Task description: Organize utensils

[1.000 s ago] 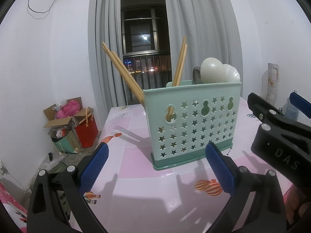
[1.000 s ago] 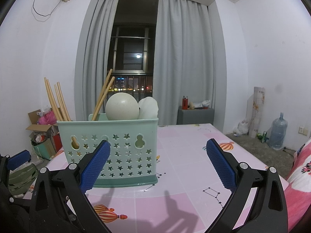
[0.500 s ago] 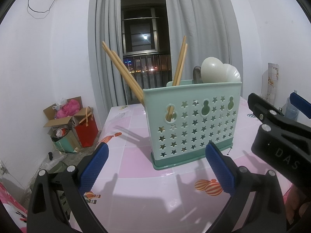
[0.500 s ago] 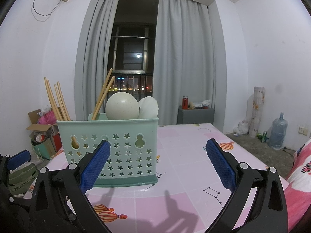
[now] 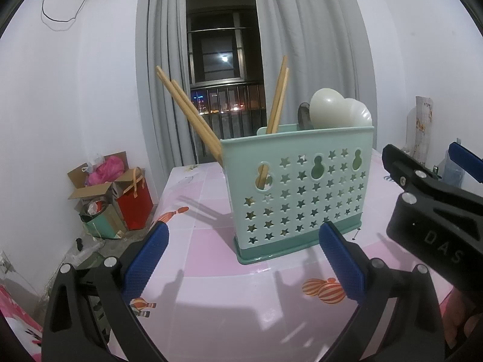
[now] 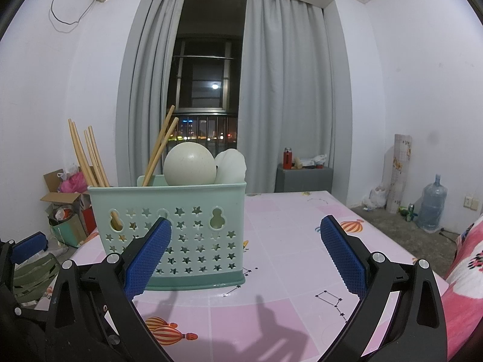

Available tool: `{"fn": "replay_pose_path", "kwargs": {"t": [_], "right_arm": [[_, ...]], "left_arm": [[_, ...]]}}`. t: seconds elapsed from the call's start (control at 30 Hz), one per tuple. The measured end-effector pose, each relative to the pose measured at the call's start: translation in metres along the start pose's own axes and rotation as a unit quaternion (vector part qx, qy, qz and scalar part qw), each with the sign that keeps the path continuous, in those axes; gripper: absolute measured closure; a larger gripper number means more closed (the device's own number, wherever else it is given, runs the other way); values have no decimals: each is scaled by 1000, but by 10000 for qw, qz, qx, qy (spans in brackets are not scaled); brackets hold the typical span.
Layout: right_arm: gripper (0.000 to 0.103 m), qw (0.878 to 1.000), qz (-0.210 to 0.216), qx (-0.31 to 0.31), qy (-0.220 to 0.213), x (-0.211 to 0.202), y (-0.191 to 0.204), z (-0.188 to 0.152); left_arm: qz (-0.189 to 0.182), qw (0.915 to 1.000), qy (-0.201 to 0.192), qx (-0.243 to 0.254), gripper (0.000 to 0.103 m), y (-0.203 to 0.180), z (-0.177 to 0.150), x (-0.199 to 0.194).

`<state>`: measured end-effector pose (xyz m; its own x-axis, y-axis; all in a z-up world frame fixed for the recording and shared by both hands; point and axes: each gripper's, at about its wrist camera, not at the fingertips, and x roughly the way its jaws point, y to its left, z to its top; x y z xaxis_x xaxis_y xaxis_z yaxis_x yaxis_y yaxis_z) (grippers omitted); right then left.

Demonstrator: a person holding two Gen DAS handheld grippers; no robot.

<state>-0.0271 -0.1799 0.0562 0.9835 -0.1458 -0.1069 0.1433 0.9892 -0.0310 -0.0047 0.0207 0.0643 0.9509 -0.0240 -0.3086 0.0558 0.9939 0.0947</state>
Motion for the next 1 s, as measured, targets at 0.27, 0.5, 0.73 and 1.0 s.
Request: {"fn": "replay_pose_path", "kwargs": {"t": [0.27, 0.5, 0.73, 1.0], "right_arm": [[8, 10000, 2, -1, 5, 0, -1, 0], [8, 10000, 4, 0, 6, 0, -1, 0], [8, 10000, 5, 0, 6, 0, -1, 1], [8, 10000, 7, 2, 10, 0, -1, 1]], "left_arm": [[0, 10000, 3, 5, 5, 2, -1, -2], [0, 10000, 5, 8, 5, -1, 0, 1], [-1, 10000, 6, 11, 5, -1, 1, 1], [-2, 10000, 10, 15, 5, -2, 0, 1]]}}
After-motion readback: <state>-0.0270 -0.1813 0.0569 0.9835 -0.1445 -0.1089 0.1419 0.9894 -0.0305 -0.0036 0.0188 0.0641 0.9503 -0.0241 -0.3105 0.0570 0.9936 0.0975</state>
